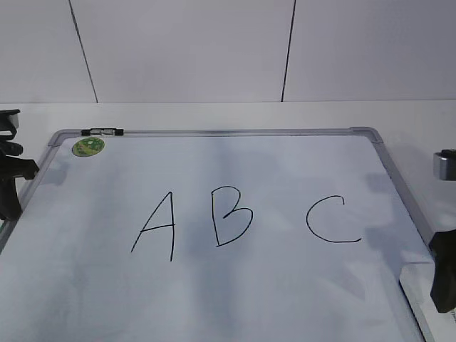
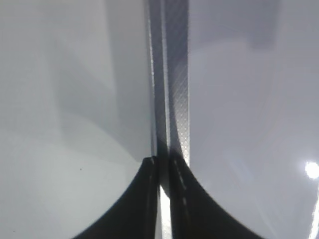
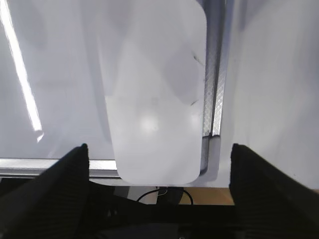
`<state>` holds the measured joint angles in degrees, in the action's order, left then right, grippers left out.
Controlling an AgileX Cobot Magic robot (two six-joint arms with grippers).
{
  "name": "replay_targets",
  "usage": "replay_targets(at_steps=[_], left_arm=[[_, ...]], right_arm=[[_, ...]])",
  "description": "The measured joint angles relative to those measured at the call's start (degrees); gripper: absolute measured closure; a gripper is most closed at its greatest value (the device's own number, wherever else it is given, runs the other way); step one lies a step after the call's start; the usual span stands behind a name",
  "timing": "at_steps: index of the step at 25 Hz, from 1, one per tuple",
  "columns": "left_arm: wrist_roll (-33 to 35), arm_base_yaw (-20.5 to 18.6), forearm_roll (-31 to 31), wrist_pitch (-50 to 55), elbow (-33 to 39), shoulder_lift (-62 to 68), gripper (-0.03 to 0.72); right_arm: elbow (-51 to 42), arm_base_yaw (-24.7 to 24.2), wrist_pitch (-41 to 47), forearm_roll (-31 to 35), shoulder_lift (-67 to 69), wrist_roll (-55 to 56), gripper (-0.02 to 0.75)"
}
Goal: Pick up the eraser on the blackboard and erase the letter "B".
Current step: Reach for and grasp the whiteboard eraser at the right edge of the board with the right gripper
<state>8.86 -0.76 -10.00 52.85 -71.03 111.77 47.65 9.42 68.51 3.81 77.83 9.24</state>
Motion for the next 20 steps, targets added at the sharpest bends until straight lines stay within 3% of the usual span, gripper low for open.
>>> replay_targets(at_steps=[14,20], left_arm=[[0.00,0.00,0.00,0.10,0.00,0.00,0.667],[0.00,0.00,0.00,0.10,0.00,0.00,0.667]], right_arm=[[0.02,0.00,-3.67,0.00,5.50,-1.37,0.078],[0.02,0.00,-5.59,0.00,5.50,-1.41,0.122]])
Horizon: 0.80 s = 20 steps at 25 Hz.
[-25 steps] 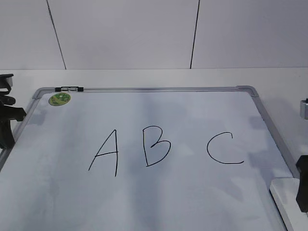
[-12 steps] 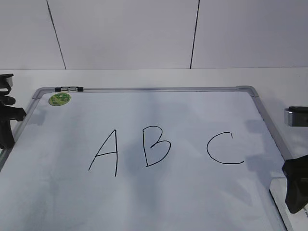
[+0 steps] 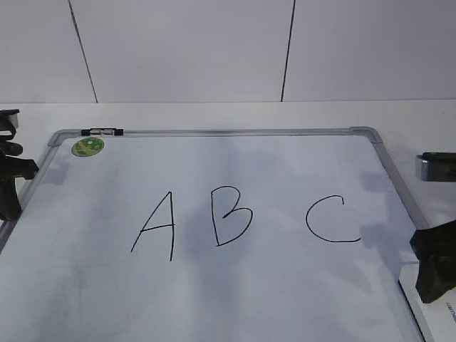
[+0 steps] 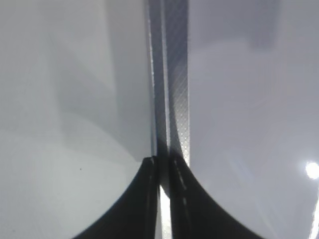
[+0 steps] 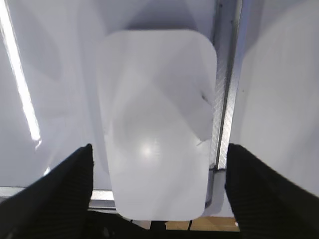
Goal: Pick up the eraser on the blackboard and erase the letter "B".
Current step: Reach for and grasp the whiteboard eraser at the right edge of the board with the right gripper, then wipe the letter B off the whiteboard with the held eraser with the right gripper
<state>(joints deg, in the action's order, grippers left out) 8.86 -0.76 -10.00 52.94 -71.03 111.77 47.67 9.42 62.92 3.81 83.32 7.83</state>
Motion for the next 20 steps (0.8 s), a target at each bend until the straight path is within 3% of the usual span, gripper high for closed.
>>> replay_targets(at_steps=[11,20], left_arm=[[0.00,-0.02,-0.02,0.00,0.00,0.00,0.666],[0.00,-0.02,-0.12,0.00,0.00,0.00,0.666]], right_arm=[[-9.71,0.00,-7.37,-0.68,-11.08,-0.23,0.155],[-10.16,0.00,-9.89,-0.89,-11.04,0.07,0.159]])
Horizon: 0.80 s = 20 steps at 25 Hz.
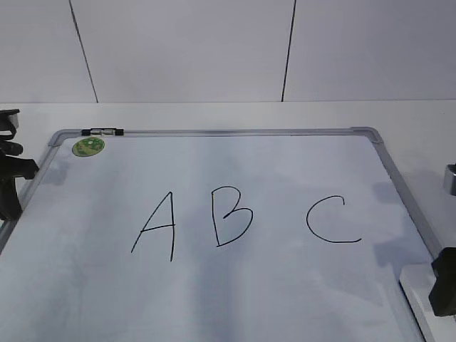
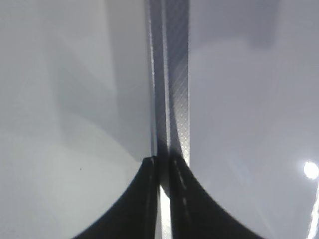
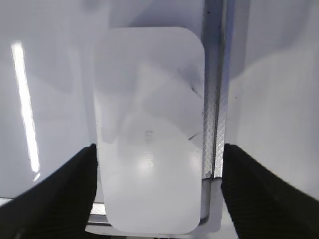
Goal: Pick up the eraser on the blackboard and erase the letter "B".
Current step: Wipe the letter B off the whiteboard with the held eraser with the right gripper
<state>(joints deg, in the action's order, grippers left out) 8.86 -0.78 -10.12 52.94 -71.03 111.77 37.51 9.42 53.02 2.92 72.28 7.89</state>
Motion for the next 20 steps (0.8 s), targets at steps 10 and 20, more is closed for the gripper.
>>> replay_targets(at_steps=[10,20], left_arm=[[0.00,0.00,0.00,0.02,0.00,0.00,0.666],[0.00,0.00,0.00,0.02,0.00,0.00,0.666]], right_arm=[[0.00,0.00,-1.74,1.14,4.87,0.58,0.082],[0.19,0.00,-2.64,1.37,9.68,0.47,0.076]])
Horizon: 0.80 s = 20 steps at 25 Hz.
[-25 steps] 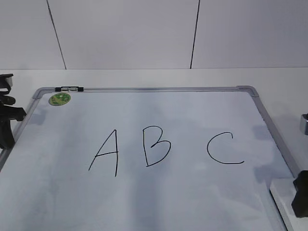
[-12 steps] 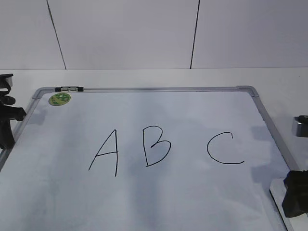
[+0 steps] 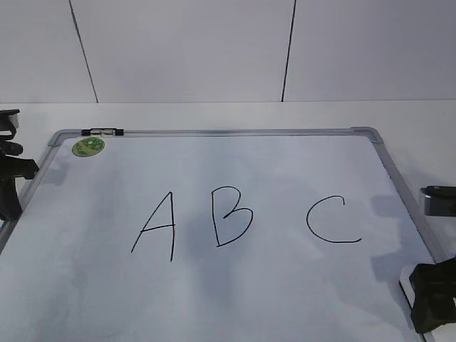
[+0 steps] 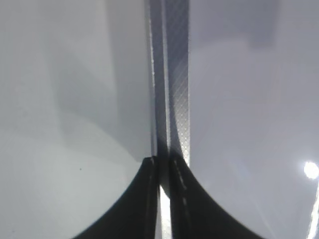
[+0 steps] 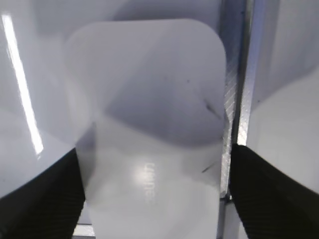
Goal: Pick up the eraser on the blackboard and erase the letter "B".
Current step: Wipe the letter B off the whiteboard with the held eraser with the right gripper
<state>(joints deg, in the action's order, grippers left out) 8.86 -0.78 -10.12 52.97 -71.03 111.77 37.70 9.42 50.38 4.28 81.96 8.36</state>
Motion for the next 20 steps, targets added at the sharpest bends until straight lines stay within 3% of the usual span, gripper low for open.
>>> replay_targets(at_steps=[6,20], left_arm=[[0.00,0.00,0.00,0.00,0.00,0.00,0.666],[0.00,0.00,0.00,0.00,0.00,0.00,0.666]], right_arm=[[0.00,0.00,-0.96,-0.01,0.87,-0.49,0.085],[0.00,0.00,-1.51,0.38,0.87,-2.43,0.199]])
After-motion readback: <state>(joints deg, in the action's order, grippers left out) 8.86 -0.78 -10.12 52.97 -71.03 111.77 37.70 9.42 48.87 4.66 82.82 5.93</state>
